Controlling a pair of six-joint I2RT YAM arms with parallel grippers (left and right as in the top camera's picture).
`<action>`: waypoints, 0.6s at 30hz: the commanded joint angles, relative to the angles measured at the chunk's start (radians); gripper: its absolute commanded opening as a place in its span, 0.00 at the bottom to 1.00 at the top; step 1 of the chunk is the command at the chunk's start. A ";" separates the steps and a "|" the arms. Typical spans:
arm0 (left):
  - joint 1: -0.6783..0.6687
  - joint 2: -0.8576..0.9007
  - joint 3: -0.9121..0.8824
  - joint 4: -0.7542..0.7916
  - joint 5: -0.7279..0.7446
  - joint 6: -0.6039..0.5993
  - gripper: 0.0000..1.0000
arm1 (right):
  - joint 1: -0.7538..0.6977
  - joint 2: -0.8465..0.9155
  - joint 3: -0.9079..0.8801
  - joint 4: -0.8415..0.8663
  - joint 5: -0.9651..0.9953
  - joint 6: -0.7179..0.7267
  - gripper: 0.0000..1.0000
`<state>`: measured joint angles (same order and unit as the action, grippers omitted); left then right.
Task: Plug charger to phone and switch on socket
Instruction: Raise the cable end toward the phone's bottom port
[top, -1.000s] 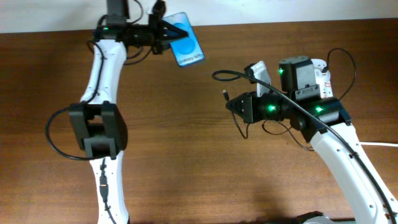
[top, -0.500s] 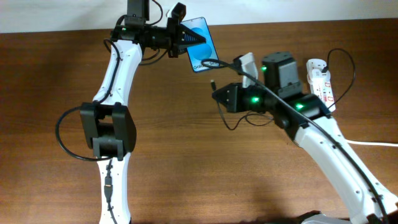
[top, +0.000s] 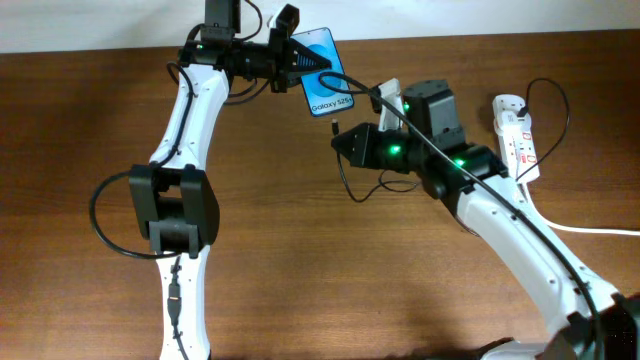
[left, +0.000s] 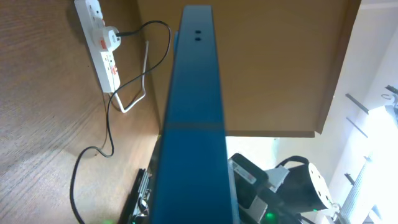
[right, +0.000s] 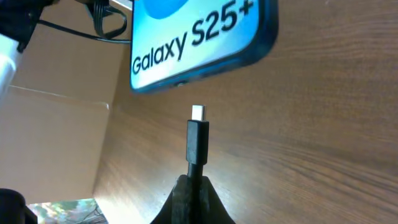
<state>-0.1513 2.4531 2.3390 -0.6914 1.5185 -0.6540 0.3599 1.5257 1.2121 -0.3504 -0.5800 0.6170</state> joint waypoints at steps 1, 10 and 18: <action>0.002 -0.030 0.005 0.006 0.031 0.012 0.00 | 0.003 0.019 0.000 0.039 -0.033 -0.012 0.04; 0.003 -0.030 0.005 0.010 0.050 0.050 0.00 | -0.034 0.019 0.000 0.055 -0.082 -0.037 0.04; 0.003 -0.030 0.005 0.009 0.055 0.069 0.00 | -0.034 0.019 0.000 0.054 -0.082 -0.037 0.04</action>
<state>-0.1513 2.4531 2.3390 -0.6884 1.5307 -0.6159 0.3286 1.5402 1.2110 -0.3019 -0.6456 0.5968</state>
